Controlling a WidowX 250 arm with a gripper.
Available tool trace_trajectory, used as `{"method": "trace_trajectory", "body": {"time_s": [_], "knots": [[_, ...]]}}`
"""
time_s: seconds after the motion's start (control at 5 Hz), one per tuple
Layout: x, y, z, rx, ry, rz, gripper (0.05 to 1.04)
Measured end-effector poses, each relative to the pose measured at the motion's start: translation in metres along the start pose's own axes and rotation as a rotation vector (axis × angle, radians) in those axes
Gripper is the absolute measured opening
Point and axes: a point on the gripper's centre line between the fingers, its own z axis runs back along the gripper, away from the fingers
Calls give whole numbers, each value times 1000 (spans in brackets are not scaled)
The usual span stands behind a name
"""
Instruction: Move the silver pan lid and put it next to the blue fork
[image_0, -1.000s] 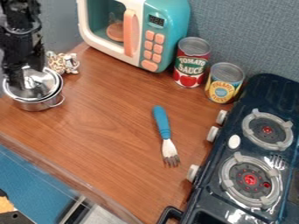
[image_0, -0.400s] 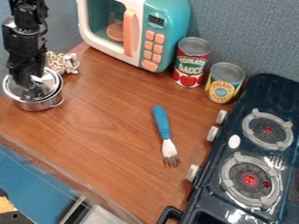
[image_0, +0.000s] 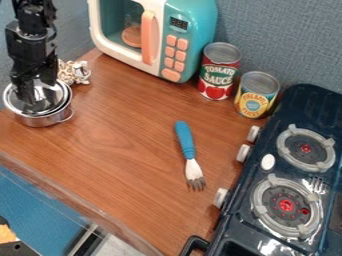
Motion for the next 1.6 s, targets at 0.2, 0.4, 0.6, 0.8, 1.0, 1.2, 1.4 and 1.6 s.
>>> {"method": "trace_trajectory", "body": {"time_s": [0.2, 0.4, 0.6, 0.8, 1.0, 1.2, 1.4, 1.6], "knots": [[2, -2, 0, -22, 15, 13, 671], [5, 0, -4, -51, 43, 6, 362], [8, 1, -5, -46, 28, 8, 146], [8, 4, -5, -39, 27, 17, 59], [7, 10, -2, -23, -15, -12, 52], [2, 2, 23, -56, -107, -77, 52], [-20, -7, 75, -170, -131, -164, 52], [-62, -4, 107, -257, -99, -265, 52]]}}
